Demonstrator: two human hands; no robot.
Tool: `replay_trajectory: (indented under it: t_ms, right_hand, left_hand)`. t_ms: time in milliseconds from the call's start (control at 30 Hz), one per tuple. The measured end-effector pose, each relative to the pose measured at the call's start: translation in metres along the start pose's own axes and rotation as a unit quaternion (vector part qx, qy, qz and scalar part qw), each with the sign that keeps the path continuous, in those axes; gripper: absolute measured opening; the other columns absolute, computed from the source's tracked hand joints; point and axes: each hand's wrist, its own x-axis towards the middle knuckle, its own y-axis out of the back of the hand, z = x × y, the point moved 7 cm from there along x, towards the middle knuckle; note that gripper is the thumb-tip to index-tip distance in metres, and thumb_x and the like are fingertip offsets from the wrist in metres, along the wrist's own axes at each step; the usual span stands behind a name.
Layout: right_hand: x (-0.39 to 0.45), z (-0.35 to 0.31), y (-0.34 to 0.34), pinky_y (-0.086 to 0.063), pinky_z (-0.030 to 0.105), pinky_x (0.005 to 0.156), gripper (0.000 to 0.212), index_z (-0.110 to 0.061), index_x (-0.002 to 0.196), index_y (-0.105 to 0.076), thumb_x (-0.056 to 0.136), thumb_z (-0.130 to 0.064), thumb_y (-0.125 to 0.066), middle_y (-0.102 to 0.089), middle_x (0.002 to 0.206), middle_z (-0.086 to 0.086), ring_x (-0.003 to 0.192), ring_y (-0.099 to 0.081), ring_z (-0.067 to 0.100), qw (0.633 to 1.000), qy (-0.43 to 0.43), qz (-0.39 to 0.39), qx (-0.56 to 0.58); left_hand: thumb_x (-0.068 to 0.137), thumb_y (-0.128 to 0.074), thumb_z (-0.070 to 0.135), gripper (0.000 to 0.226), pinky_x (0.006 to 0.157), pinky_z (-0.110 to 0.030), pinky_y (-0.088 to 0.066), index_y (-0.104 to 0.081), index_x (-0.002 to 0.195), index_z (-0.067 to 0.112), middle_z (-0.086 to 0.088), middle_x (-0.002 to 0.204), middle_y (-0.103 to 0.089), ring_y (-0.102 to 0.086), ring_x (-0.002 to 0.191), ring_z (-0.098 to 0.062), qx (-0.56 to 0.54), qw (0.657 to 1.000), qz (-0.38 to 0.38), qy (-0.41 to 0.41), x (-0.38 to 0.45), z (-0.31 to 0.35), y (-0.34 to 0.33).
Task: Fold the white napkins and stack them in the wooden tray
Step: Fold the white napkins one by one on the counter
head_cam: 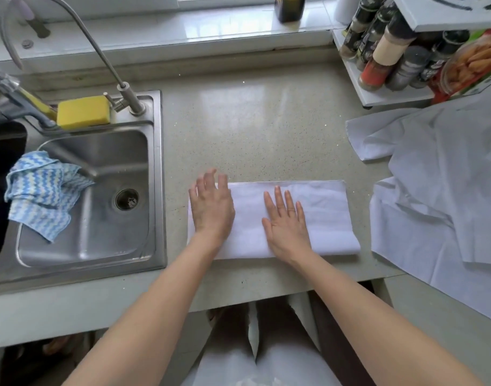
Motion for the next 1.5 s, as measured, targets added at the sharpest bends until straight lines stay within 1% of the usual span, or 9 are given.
replay_trajectory:
  t_ms: [100,167,267,400,567,800,1000,1167,1500]
  right_hand:
    - [0.001,-0.001,-0.004,0.016,0.038,0.115,0.059,-0.027,0.151,0.011,0.102,-0.037,-0.020,0.020,0.158,-0.002,0.145,0.020,0.017,1.000,-0.011,0.004,-0.018]
    - [0.002,0.001,-0.003,0.013,0.038,0.116,0.059,-0.027,0.152,0.010,0.102,-0.038,-0.020,0.019,0.159,-0.001,0.146,0.018,0.017,1.000,-0.013,0.002,-0.022]
    - [0.003,0.000,0.001,0.011,0.038,0.117,0.058,-0.025,0.152,0.007,0.103,-0.037,-0.020,0.016,0.160,0.000,0.147,0.014,0.018,0.999,-0.022,0.013,-0.031]
    - [-0.020,-0.020,-0.012,0.013,0.035,0.117,0.058,-0.021,0.152,0.006,0.103,-0.036,-0.020,0.013,0.160,0.002,0.147,0.014,0.018,0.998,-0.024,0.058,-0.021]
    - [-0.035,-0.004,-0.016,0.013,0.032,0.117,0.058,-0.027,0.152,0.002,0.102,-0.041,-0.023,0.008,0.160,-0.003,0.147,0.010,0.015,0.997,0.015,0.079,-0.021]
    - [-0.054,0.094,0.001,0.008,0.034,0.119,0.058,-0.027,0.152,0.004,0.102,-0.042,-0.020,0.010,0.160,0.000,0.147,0.010,0.017,0.990,-0.099,0.092,-0.031]
    - [-0.059,0.120,0.005,0.011,0.033,0.118,0.057,-0.027,0.152,0.008,0.102,-0.042,-0.016,0.014,0.160,-0.001,0.147,0.014,0.016,0.987,-0.131,0.086,-0.028]
    - [-0.059,0.121,0.002,0.009,0.035,0.119,0.058,-0.028,0.152,0.007,0.102,-0.044,-0.018,0.014,0.160,-0.002,0.147,0.013,0.016,0.988,-0.130,0.085,-0.022]
    - [-0.058,0.117,0.009,0.010,0.037,0.119,0.060,-0.026,0.149,0.017,0.102,-0.045,-0.015,0.023,0.158,0.001,0.145,0.020,0.019,0.993,-0.113,0.034,-0.014]
  left_hand:
    - [0.102,-0.035,0.021,0.045,0.117,-0.039,-0.006,-0.034,0.146,0.015,-0.009,0.156,-0.026,-0.020,0.144,-0.027,-0.081,0.995,-0.027,-0.052,-0.045,0.018,-0.021]
    - [0.104,-0.024,0.033,0.054,0.118,-0.040,0.008,-0.010,0.154,0.019,-0.005,0.161,-0.004,0.000,0.148,-0.024,-0.025,0.993,-0.090,-0.075,-0.061,0.017,-0.048]
    - [0.101,-0.012,0.041,0.057,0.114,-0.039,0.020,0.013,0.150,0.023,0.000,0.160,0.013,0.014,0.147,-0.022,0.017,0.992,-0.090,-0.090,-0.068,0.007,-0.067]
    - [0.095,0.000,0.042,0.059,0.114,-0.039,0.020,0.011,0.150,0.022,-0.001,0.160,0.010,0.011,0.148,-0.022,0.033,0.993,-0.071,-0.090,-0.069,0.007,-0.068]
    - [0.098,-0.007,0.042,0.059,0.116,-0.042,0.015,0.009,0.152,0.023,0.001,0.160,0.011,0.012,0.148,-0.021,0.028,0.993,-0.070,-0.092,-0.068,0.007,-0.068]
    - [0.099,-0.007,0.042,0.059,0.118,-0.048,0.007,0.014,0.151,0.023,-0.001,0.160,0.014,0.015,0.147,-0.024,0.049,0.990,-0.089,-0.094,-0.070,0.009,-0.066]
    - [0.098,-0.017,0.046,0.064,0.118,-0.051,0.004,-0.017,0.151,0.010,-0.011,0.156,-0.021,-0.012,0.146,-0.030,0.066,0.986,-0.064,-0.139,-0.055,0.041,-0.041]
    - [0.101,-0.017,0.042,0.059,0.118,-0.044,0.011,-0.004,0.154,0.018,-0.002,0.162,0.000,0.004,0.149,-0.021,0.009,0.979,-0.107,-0.172,-0.066,0.096,-0.065]
    - [0.097,-0.018,0.056,0.071,0.116,-0.051,0.014,0.009,0.153,0.022,-0.003,0.159,0.020,0.018,0.146,-0.023,0.034,0.989,-0.141,-0.037,-0.048,0.001,-0.052]
